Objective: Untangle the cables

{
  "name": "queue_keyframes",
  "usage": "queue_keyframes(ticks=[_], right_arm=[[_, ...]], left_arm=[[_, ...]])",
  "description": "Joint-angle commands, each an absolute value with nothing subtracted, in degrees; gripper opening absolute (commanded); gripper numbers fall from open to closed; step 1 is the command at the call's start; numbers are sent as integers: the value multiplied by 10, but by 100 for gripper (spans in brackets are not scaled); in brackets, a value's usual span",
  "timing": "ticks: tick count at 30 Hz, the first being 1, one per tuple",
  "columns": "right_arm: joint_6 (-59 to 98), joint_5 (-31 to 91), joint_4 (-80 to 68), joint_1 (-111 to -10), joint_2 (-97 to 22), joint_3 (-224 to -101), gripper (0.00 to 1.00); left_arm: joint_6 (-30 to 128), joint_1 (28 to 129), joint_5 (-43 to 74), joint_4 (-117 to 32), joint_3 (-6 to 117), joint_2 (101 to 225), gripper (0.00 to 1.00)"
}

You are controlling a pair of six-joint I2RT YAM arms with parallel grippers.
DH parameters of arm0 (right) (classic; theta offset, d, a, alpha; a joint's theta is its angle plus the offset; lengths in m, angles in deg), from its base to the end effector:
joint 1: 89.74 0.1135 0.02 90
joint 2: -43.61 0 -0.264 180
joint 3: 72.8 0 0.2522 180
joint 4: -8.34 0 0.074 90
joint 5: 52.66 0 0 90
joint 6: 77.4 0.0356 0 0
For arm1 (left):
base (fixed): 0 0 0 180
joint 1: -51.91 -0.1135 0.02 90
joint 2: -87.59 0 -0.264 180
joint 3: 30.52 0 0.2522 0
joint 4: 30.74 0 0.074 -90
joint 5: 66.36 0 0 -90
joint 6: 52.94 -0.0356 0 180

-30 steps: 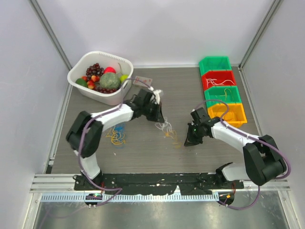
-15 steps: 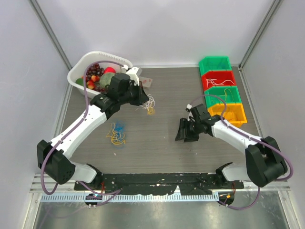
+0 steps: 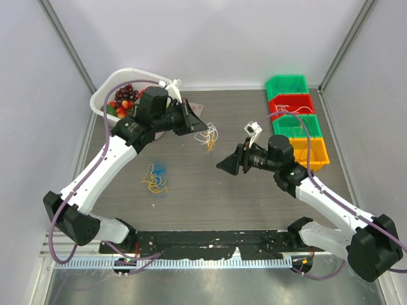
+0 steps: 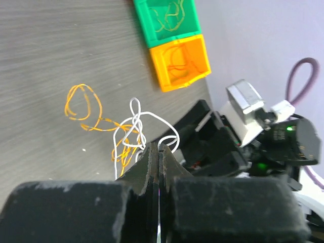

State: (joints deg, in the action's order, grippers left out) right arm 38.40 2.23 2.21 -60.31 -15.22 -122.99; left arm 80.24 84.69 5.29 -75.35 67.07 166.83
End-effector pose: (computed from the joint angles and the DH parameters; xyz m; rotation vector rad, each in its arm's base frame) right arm 0.1924 0.1320 0.2752 -0.5248 1.8906 1.2152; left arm 0.2518 -0.1755 0.4046 0.0206 2.2064 -1.1195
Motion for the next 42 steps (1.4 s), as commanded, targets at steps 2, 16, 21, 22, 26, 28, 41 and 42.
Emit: queue_keyframes(ticks=[2,16,21,22,26,28,41,42], right_arm=[[371,61,96,-599,-178,-1263,67],[404,122,213,-598,-220,-1267,69],[429,74,238,-597,-240,-1285,69],[434,64,255,-596,-240,-1285,69],[442,51,253,-591,-249,-1301,67],[454,67,262,-591,-251,-1299,65],[493,172,115,-591,-286,-1291,1],[487,189,95,-591,-285,-1286,0]], left_arm=[[865,847,-8,-762,716,1656,0],[897,849,-50,-749,768,1671,0],[901,849,-50,-743,761,1663,0],[901,849,-53,-746,765,1666,0],[899,848,-55,-751,775,1670,0],[899,848,-55,-751,777,1667,0],[816,849,2,-803,851,1639,0],[795,848,23,-815,867,1631,0]])
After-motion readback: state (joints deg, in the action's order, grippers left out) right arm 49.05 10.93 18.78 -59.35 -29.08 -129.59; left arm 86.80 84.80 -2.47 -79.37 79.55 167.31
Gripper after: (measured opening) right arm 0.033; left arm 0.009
